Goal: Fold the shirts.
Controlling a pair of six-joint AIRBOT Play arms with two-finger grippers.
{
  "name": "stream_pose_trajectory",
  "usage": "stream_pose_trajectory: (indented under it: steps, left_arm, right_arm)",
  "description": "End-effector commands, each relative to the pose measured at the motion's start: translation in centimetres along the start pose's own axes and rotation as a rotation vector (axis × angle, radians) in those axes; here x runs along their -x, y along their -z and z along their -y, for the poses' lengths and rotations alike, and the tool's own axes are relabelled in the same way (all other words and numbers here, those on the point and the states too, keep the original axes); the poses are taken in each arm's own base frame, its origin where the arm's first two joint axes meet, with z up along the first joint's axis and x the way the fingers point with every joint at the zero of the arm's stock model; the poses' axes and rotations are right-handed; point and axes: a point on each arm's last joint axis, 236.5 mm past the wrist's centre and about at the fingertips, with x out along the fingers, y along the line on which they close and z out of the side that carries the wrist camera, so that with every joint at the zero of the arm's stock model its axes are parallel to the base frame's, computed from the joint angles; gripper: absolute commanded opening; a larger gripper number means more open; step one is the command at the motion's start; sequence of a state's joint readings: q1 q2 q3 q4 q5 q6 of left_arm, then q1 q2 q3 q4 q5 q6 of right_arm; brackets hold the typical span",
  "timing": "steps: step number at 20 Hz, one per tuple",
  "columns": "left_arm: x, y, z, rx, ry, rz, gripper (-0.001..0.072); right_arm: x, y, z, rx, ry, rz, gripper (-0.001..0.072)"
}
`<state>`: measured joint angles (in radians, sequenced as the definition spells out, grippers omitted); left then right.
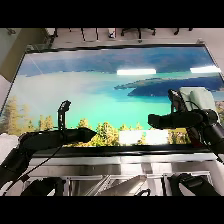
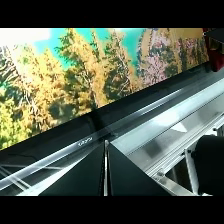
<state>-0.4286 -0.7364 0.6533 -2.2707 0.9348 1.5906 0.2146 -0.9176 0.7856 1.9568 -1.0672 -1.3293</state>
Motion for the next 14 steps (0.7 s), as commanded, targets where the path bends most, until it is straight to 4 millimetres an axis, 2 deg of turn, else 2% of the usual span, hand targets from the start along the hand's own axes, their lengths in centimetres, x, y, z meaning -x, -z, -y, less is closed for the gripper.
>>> stream_pose_trajectory:
  steps: [1,4,5,7,9,10,11,12,13,14]
  left_arm:
    - [0.0,0.0,0.0,-0.002,0.0,0.0,0.0012]
    - [0.1,0.3,-0.3,-0.009,-0.012,-0.013,0.0012]
    - [0.5,0.4,-1.2,0.001,-0.055,-0.033,0.001]
    - [3.4,0.4,-6.5,0.055,-0.304,-0.074,0.0011]
    - [9.5,-0.1,-13.2,0.085,-0.658,-0.087,0.0012]
    - [13.1,-0.3,-15.9,0.088,-0.822,-0.091,0.0012]
    - [16.0,-0.5,-17.8,0.102,-0.943,-0.088,0.0177]
    - [18.2,-0.4,-19.5,0.126,-1.037,-0.081,0.0664]
    - [20.1,-0.2,-21.2,0.165,-1.113,-0.068,0.0706]
    - [21.4,0.3,-22.8,0.209,-1.163,-0.059,0.0707]
  right_arm:
    - [0.0,0.0,0.0,0.001,-0.001,0.0,0.0017]
    - [0.0,0.0,0.0,0.001,-0.001,0.0,0.0017]
    - [0.0,0.0,0.0,0.001,-0.001,0.0,0.0017]
    - [0.0,0.0,0.0,0.001,-0.001,0.0,0.0017]
    - [0.0,0.0,0.0,0.001,-0.001,0.0,0.0017]
    - [0.0,0.0,0.0,0.001,-0.001,0.0,0.0017]
    - [0.0,0.0,0.0,0.002,0.0,0.0,0.0017]
    - [0.0,0.0,0.0,0.002,-0.001,0.001,0.0017]
    - [0.0,0.0,0.0,0.001,-0.001,0.001,0.0017]
    - [0.0,0.0,0.0,0.001,-0.001,0.001,0.0017]
